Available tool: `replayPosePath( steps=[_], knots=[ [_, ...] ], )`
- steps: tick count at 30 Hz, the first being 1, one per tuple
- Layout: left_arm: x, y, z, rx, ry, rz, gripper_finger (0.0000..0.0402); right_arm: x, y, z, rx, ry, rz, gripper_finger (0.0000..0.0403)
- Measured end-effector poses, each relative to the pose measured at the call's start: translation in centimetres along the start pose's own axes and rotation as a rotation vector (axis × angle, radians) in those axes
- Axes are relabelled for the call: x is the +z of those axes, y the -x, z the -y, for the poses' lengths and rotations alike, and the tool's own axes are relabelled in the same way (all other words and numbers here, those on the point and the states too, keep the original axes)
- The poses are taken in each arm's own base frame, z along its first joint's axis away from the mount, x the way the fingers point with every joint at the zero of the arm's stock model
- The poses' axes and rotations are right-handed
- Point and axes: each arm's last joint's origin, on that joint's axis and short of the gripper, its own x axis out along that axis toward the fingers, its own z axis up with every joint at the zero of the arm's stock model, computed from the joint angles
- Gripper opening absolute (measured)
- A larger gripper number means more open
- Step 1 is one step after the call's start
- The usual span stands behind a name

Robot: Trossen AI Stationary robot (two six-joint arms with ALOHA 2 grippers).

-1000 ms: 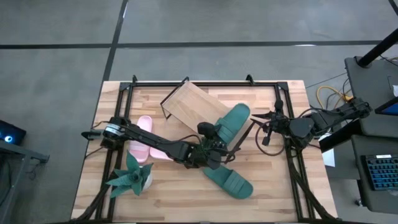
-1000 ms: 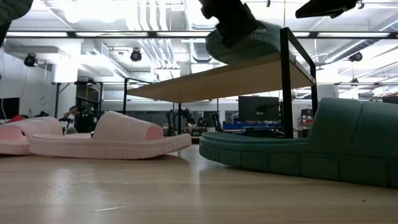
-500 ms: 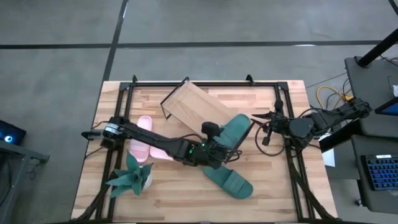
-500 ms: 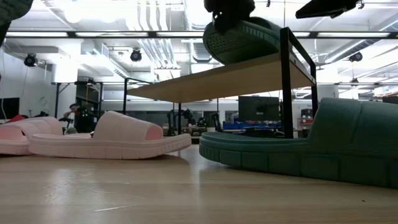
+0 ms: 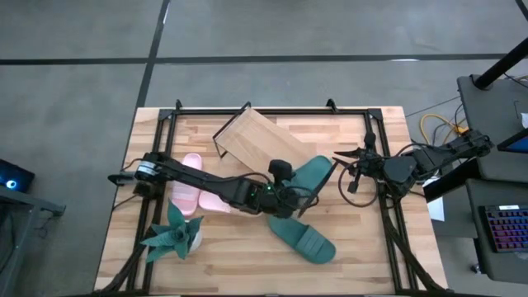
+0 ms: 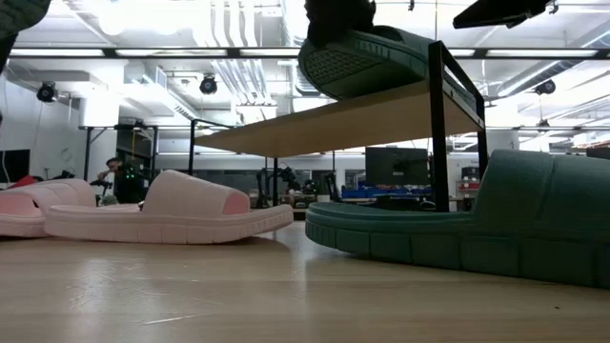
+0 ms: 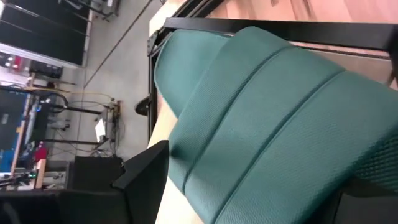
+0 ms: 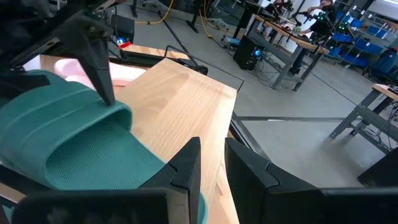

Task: Pick and place slides into the shelf
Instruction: Put the right green slide on the shelf

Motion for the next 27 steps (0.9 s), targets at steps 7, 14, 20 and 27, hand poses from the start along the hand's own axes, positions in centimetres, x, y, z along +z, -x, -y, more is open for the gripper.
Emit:
replayPosePath(
  steps=[7,14,20,27],
  knots=[
    [-0.4,0.4,-1.6,-0.145,0.021,0.030,0.0256,0.0,0.0,0.0,0.000,0.003,-0.003,0.0063],
    [-0.5,0.6,-2.7,-0.207,0.009,0.025,0.0256,-0.3,-0.1,-0.1,0.000,0.013,-0.019,0.0063],
    [-0.2,1.7,-4.8,-0.186,-0.027,-0.006,0.0256,-0.7,-0.2,-0.2,-0.001,0.022,-0.028,0.0063],
    [0.2,2.9,-7.2,-0.155,-0.018,-0.016,0.0256,-0.9,-0.2,-0.3,0.000,0.026,-0.032,0.0063]
  ],
)
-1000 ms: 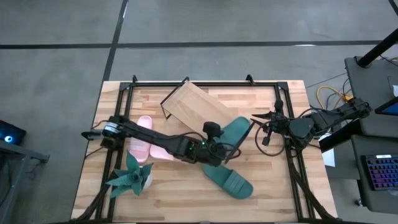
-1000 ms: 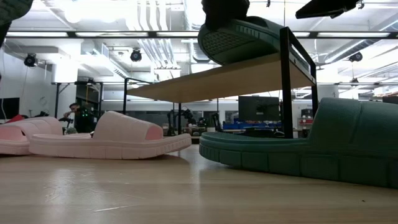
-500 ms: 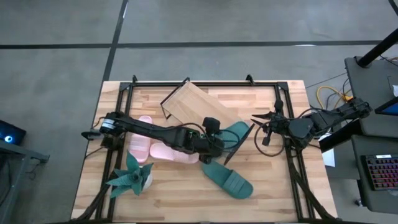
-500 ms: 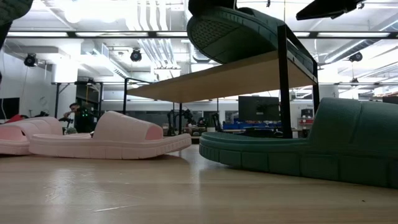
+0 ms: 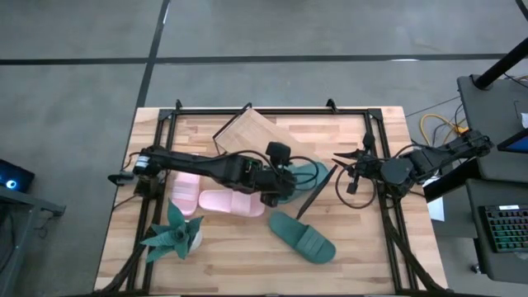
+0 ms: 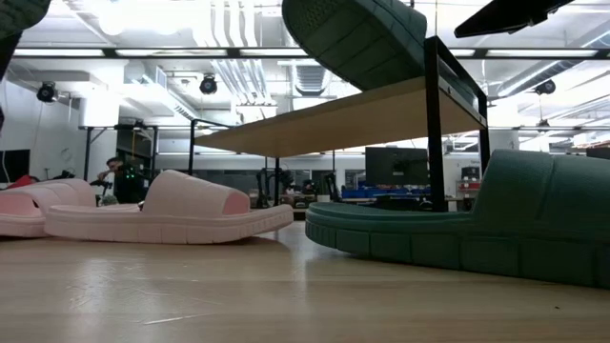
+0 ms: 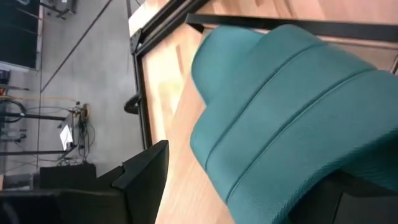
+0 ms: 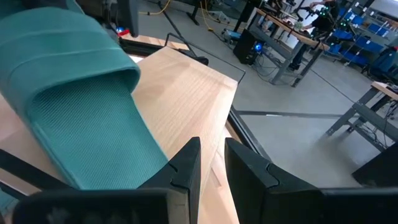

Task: Pick and place slides into the shelf
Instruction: Put the right green slide on the shelf

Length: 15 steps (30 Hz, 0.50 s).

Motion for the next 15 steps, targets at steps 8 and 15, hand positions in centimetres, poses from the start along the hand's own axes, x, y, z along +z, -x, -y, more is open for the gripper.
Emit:
replayPosePath(
  steps=[8,15],
  knots=[
    [-1.3,-0.3,-0.4,0.076,-0.049,-0.137,0.0256,0.0,0.0,0.0,0.000,-0.011,0.000,0.0063],
    [-2.1,-0.3,-0.6,0.019,-0.118,-0.186,0.0256,0.0,0.0,0.0,0.000,-0.011,-0.001,0.0063]
  ],
)
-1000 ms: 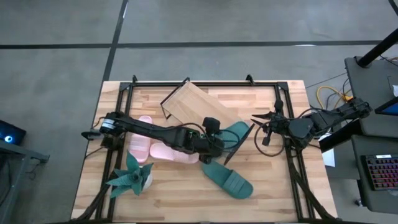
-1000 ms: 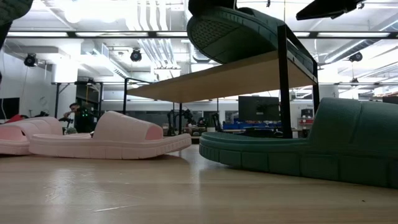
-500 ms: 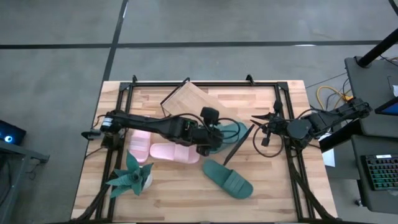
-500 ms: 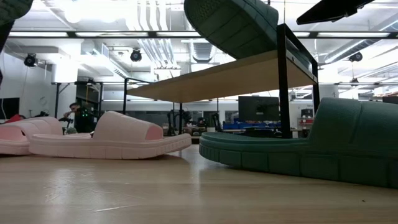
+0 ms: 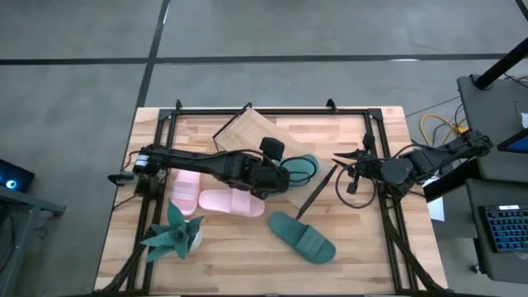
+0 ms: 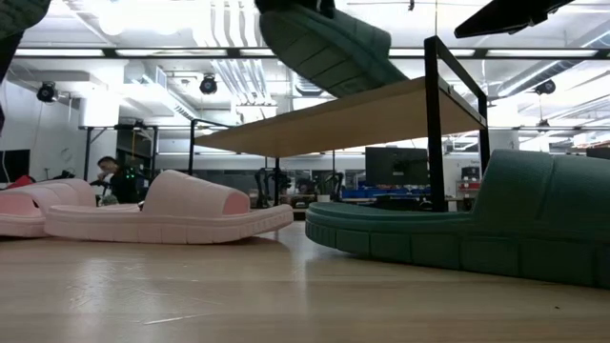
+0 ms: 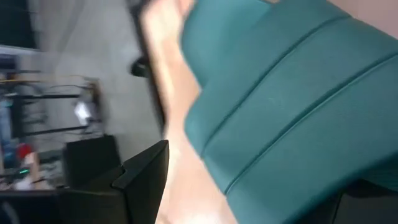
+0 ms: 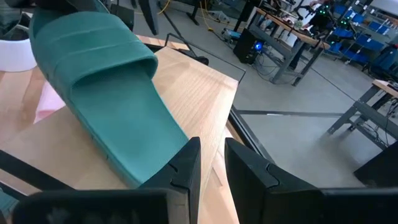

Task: Pick and place slides into the shelf
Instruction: Put the right green slide on the shelf

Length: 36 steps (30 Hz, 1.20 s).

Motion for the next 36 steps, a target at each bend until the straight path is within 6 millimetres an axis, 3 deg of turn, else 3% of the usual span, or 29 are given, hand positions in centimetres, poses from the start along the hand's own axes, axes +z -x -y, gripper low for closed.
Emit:
replayPosePath(
  steps=[8,16,20,24,26,29,36],
  knots=[
    [-2.2,-0.8,-1.2,-0.082,-0.021,-0.115,0.0256,0.0,0.0,0.0,0.000,-0.008,0.001,0.0063],
    [-2.8,-1.5,-1.4,0.040,-0.019,-0.201,0.0246,0.0,0.0,0.0,0.002,-0.023,0.000,0.0063],
    [-3.0,-1.5,-1.2,0.024,-0.023,-0.213,0.0186,0.0,0.0,0.0,0.002,-0.022,0.000,0.0063],
    [-3.2,-1.5,-1.2,0.024,-0.039,-0.238,0.0070,0.0,0.0,0.0,0.002,-0.021,0.000,0.0063],
    [-3.3,-1.4,-1.4,0.078,0.033,-0.247,0.0021,0.0,0.0,0.0,0.002,-0.018,0.000,0.0063],
    [-3.5,-1.0,-1.7,0.164,0.210,-0.258,0.0012,0.0,0.0,0.0,0.002,-0.017,0.000,0.0063],
    [-3.2,-0.7,-0.7,0.229,0.334,-0.262,0.0002,0.0,0.0,0.0,0.002,-0.017,0.000,0.0063]
  ],
)
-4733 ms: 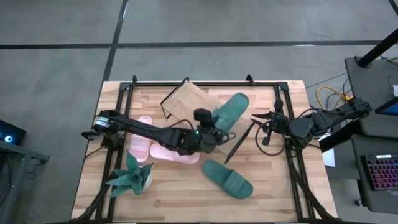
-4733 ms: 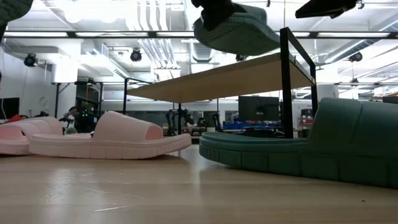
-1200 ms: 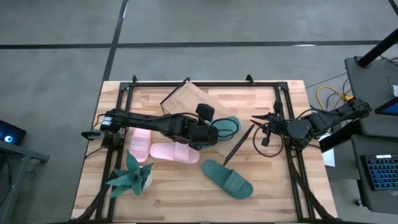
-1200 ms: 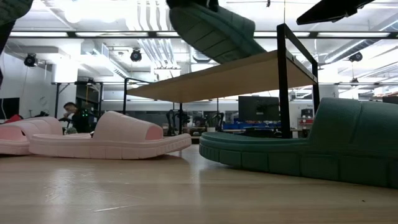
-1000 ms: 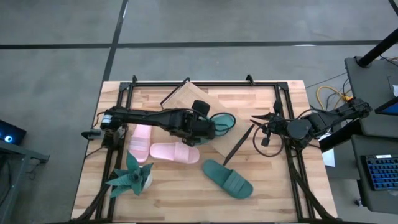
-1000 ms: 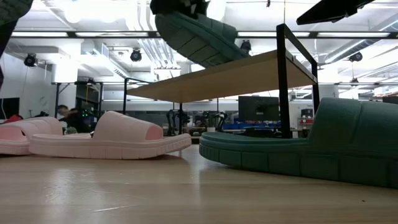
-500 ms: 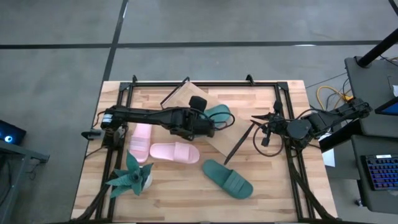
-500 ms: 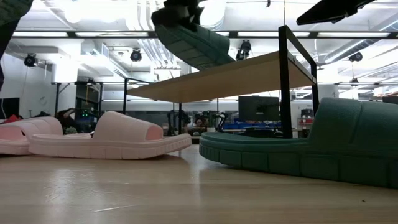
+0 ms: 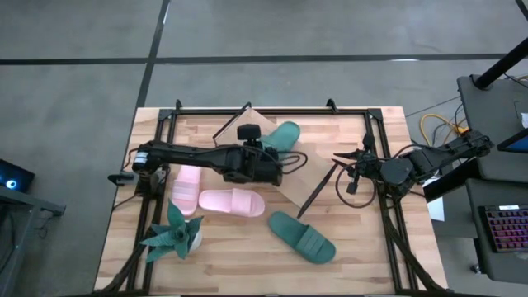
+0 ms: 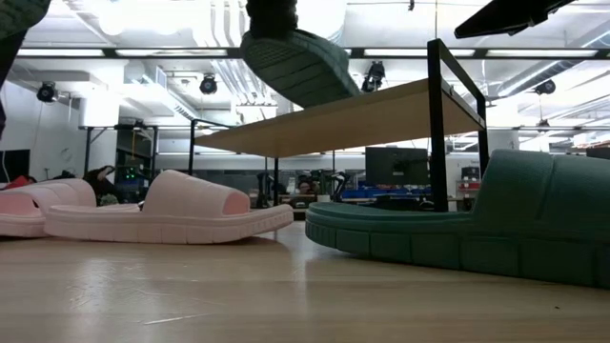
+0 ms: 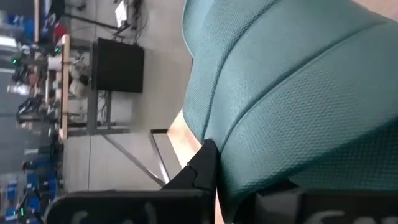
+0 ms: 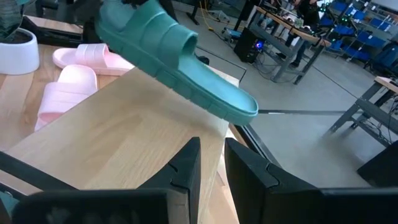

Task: Pick and place slides into the shelf
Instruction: Put the right green slide on the shelf

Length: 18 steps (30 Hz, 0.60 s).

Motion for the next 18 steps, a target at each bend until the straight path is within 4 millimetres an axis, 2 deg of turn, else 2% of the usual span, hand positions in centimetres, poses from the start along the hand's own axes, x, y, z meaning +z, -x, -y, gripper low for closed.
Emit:
replayPosePath(
  steps=[6,9,13,18],
  knots=[
    [-0.3,-1.3,1.7,0.016,-0.027,-0.042,0.0004,0.0,0.0,0.0,0.000,0.002,0.000,0.0063],
    [-0.4,-1.6,1.8,-0.035,-0.068,-0.053,0.0033,0.0,0.0,0.0,0.000,0.002,0.000,0.0063],
    [-0.1,-1.9,0.5,-0.287,-0.031,-0.047,0.0118,0.0,0.0,0.0,0.000,0.002,0.000,0.0063],
    [-0.4,-2.6,-1.7,-0.414,0.013,-0.086,0.0247,0.0,0.0,0.0,0.000,0.000,0.000,0.0063]
  ],
)
